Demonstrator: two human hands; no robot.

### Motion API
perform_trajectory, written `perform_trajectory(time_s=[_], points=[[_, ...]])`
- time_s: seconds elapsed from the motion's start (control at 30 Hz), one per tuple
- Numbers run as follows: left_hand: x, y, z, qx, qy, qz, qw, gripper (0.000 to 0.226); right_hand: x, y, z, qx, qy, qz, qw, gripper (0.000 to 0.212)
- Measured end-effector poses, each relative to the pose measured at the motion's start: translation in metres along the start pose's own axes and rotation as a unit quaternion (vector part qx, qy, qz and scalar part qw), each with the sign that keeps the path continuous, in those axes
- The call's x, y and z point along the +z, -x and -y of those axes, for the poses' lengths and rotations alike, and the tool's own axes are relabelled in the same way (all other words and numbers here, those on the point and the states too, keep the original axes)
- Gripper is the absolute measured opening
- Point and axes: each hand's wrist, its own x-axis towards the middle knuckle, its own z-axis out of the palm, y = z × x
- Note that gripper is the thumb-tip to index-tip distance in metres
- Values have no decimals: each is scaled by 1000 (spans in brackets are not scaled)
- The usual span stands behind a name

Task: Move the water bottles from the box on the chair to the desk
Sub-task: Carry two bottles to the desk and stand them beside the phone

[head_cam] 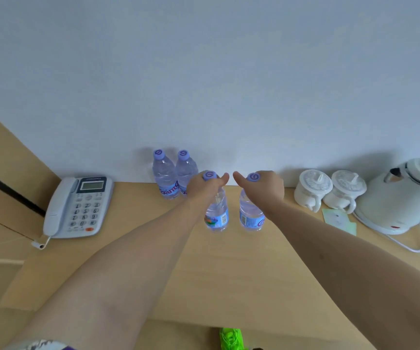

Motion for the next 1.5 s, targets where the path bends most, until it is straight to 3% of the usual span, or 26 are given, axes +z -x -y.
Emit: perform_trajectory(time_s=[0.2, 0.33, 0.4, 0.53, 0.63, 0.73, 0.8, 0.87, 0.97, 1.07, 1.17, 1.27, 1.33, 1.5], points=[[9, -52, -4, 58, -71, -28, 995, 30, 25, -49, 0, 37, -29, 2, 999, 64], [11, -73, -10, 82, -169, 4, 982, 37, 34, -63, 7, 25, -39, 26, 999, 65], [13, -76, -17, 114, -258, 41, 959, 37, 35, -66, 10, 21, -20, 35, 999, 60], [-6, -78, -37, 111, -326, 169, 923, 46, 29, -65, 10, 17, 25, 20, 999, 54], [-20, -78, -49, 145, -438, 246, 853, 56, 25, -60, 7, 42, 45, 15, 998, 52], [-24, -76, -53, 211, -487, 216, 819, 50, 25, -55, 8, 62, 84, 7, 995, 55], [-24, -75, -51, 255, -500, 169, 811, 35, 25, -54, 11, 66, 95, 3, 993, 50], [-23, -76, -49, 280, -491, 94, 820, 15, 25, -55, 12, 59, 73, 4, 996, 44], [-17, -77, -46, 269, -482, 23, 833, 26, 23, -55, 13, 46, -5, 29, 998, 46], [-17, -80, -48, 287, -481, 72, 825, 12, 20, -55, 14, 44, 24, 44, 998, 47], [-23, -86, -49, 307, -488, 126, 808, 29, 21, -56, 21, 62, 72, 36, 995, 48], [-25, -85, -51, 315, -489, 79, 810, 9, 26, -59, 22, 51, 9, 44, 998, 49], [-24, -83, -53, 308, -495, 62, 810, 13, 28, -58, 23, 43, -15, 55, 997, 55], [-22, -84, -56, 286, -514, 62, 806, 7, 34, -58, 25, 12, 69, 56, 996, 61]])
